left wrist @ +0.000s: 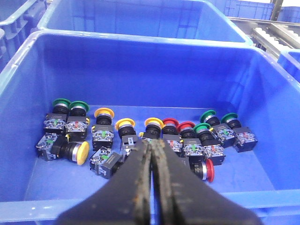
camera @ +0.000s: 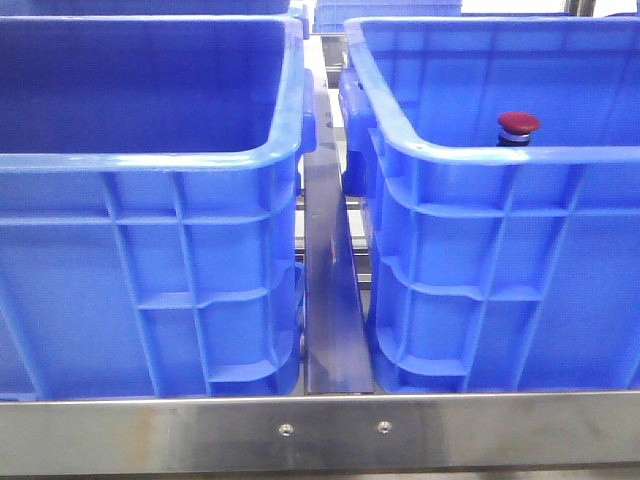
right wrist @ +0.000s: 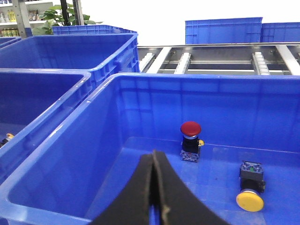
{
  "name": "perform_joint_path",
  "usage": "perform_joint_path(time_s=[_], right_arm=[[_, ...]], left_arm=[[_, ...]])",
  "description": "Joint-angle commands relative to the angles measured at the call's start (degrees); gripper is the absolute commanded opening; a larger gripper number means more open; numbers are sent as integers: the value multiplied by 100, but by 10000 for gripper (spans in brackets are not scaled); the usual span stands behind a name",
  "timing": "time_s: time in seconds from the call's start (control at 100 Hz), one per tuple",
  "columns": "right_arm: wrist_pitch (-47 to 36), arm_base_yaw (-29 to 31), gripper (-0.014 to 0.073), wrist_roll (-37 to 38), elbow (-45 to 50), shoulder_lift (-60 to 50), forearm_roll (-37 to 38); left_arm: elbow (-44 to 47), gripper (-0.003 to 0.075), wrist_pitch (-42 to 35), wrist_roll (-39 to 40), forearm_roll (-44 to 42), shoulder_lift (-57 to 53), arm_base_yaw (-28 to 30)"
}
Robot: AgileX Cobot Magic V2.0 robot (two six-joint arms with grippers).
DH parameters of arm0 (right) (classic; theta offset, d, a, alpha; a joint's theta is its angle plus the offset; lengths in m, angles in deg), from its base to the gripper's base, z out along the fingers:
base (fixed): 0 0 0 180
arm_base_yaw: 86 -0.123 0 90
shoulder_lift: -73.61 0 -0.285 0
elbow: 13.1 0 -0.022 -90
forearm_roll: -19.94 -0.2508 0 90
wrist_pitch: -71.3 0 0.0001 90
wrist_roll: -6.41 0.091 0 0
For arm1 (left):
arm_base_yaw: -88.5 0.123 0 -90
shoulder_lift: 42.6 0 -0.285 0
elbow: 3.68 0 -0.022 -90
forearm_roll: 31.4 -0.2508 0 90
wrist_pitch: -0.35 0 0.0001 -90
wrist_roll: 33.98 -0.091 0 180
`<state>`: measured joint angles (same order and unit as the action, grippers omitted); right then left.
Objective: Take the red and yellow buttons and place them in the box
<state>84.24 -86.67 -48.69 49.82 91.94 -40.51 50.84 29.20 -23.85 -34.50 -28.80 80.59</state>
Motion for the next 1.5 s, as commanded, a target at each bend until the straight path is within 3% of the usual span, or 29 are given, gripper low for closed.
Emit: perform_joint_path(time_s=[0.0, 0.31, 0.53, 0.62, 0.68, 0.72, 1.49], right_arm=[[-177, -8, -91, -67, -153, 38, -37], [-171, -8, -91, -67, -153, 38, -37], [-161, -8, -91, -67, -153, 38, -37], [-159, -8, -91, -67, -153, 38, -37], [-159, -8, -91, -67, -153, 49, -37], [-165, -8, -91, -67, -153, 49, -37], [-88, -8, -91, -67, -153, 55, -37]], left_arm=[[-110, -20, -435, 56, -36, 71, 15], [737, -20, -1341, -4, 310, -185, 682], [1652, -20, -2030, -1099, 631, -625, 946], [2068, -20, -2344, -1196, 721, -814, 975], [2422, -20, -2979, -1196, 721, -814, 975], [2357, -20, -2592, -1196, 686, -814, 975], [2380, -20, -2698, -1196, 662, -814, 964]])
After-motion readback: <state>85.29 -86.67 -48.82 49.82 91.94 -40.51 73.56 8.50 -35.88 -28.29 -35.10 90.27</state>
